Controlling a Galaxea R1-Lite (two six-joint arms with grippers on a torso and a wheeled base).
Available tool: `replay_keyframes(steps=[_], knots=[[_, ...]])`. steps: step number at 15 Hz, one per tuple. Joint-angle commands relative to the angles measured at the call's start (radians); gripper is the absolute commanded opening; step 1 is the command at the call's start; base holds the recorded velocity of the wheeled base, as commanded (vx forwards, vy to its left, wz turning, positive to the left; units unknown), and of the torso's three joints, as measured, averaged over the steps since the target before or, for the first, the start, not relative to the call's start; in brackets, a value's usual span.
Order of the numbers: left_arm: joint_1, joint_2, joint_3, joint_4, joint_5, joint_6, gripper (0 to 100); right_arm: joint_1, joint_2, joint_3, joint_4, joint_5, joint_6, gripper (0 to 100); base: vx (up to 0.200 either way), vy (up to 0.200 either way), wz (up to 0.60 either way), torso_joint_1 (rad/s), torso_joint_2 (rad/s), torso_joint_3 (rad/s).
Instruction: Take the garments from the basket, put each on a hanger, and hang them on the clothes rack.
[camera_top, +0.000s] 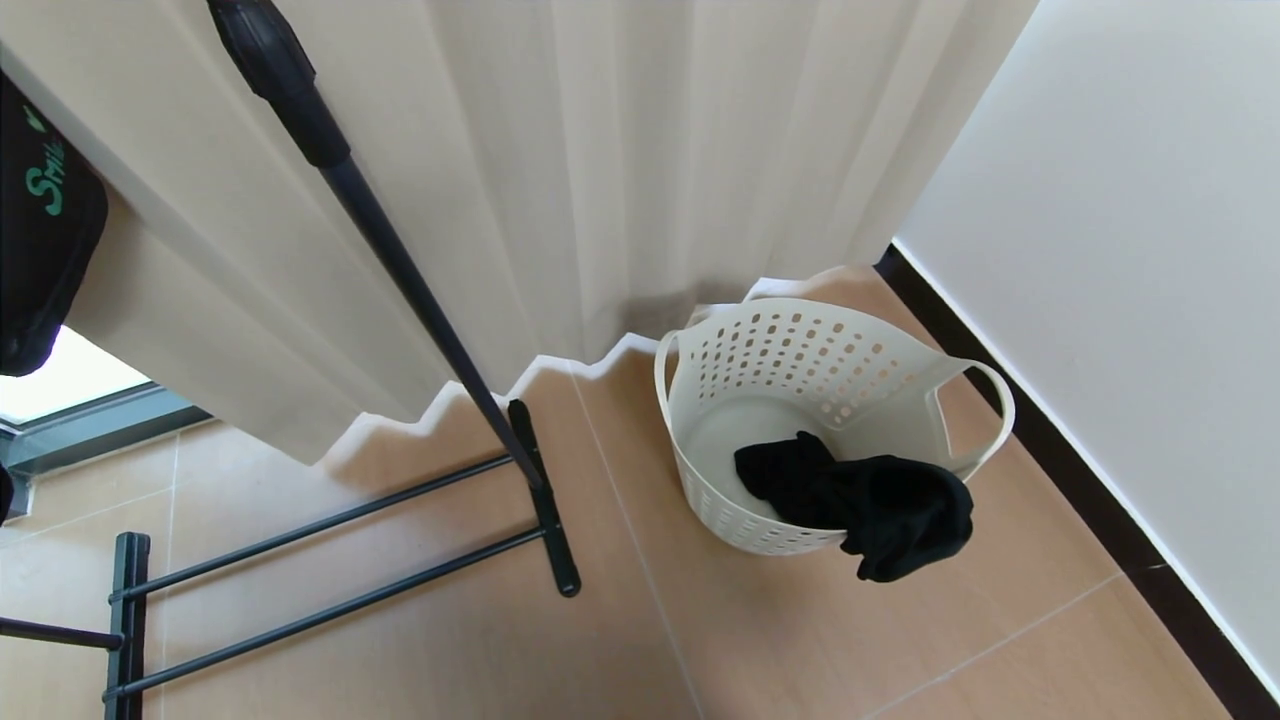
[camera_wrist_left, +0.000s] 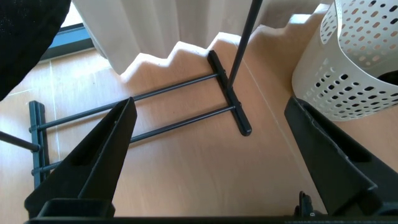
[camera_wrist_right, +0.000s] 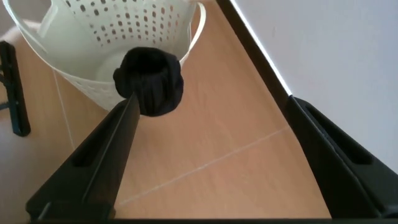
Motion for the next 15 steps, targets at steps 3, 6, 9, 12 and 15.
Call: replay_keyframes(steps=[3, 6, 9, 12, 15], knots=[[0.001, 0.001, 0.0, 0.0, 0.001, -0.002, 100, 0.063, 0.427, -0.095, -0.006, -0.001, -0.279, 100, 0.0, 0.0, 0.0, -0.002, 0.0, -0.093], [0.001, 0.001, 0.0, 0.0, 0.001, 0.0, 100, 0.063, 0.746, -0.212, -0.083, 0.0, -0.52, 100, 0.0, 0.0, 0.0, 0.0, 0.0, -0.063], [0.001, 0.001, 0.0, 0.0, 0.001, 0.0, 100, 0.068, 1.021, -0.313, -0.221, 0.002, -0.706, 100, 0.0, 0.0, 0.0, -0.001, 0.0, -0.019], [0.001, 0.001, 0.0, 0.0, 0.001, 0.0, 100, 0.12, 1.237, -0.422, -0.25, -0.003, -0.868, 100, 0.0, 0.0, 0.0, 0.0, 0.0, 0.0], [0.001, 0.001, 0.0, 0.0, 0.001, 0.0, 100, 0.166, 1.49, -0.603, -0.298, -0.063, -0.873, 100, 0.0, 0.0, 0.0, 0.0, 0.0, 0.0]])
